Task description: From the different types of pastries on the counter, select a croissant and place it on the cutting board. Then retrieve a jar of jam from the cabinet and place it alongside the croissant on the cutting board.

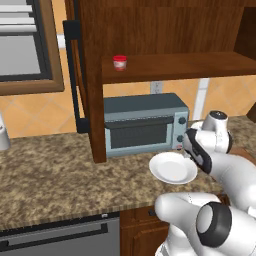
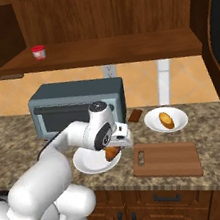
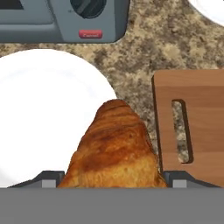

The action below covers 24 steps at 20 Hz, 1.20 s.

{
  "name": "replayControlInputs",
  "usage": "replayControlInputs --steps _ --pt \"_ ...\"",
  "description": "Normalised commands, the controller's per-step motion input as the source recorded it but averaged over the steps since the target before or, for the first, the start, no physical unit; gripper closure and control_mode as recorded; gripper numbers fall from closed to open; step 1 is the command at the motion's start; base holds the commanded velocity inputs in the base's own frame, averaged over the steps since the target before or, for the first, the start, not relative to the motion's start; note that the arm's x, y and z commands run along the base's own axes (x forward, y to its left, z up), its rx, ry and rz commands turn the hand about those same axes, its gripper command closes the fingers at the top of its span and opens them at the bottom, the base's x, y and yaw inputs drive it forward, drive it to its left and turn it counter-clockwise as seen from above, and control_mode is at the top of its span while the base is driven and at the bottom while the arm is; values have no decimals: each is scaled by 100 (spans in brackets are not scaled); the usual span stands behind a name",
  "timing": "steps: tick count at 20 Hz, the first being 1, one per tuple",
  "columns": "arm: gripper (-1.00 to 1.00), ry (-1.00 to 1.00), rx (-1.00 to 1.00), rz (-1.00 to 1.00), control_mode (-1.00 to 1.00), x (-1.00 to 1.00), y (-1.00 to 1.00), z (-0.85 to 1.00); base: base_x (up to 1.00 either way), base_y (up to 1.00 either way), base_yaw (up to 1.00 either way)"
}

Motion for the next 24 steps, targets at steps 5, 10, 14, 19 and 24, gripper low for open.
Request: replayControlInputs --steps 5,10,14,19,24 --pt "100 0 -5 0 -100 0 -87 19 0 0 0" --pt "100 -1 -7 -1 -100 0 -100 0 0 0 0" --pt "100 -2 -6 -3 -100 0 -93 0 0 0 0" --pt "100 0 -7 -5 -100 0 -60 -6 0 0 0" --pt "100 0 0 0 -100 0 -17 -37 0 0 0"
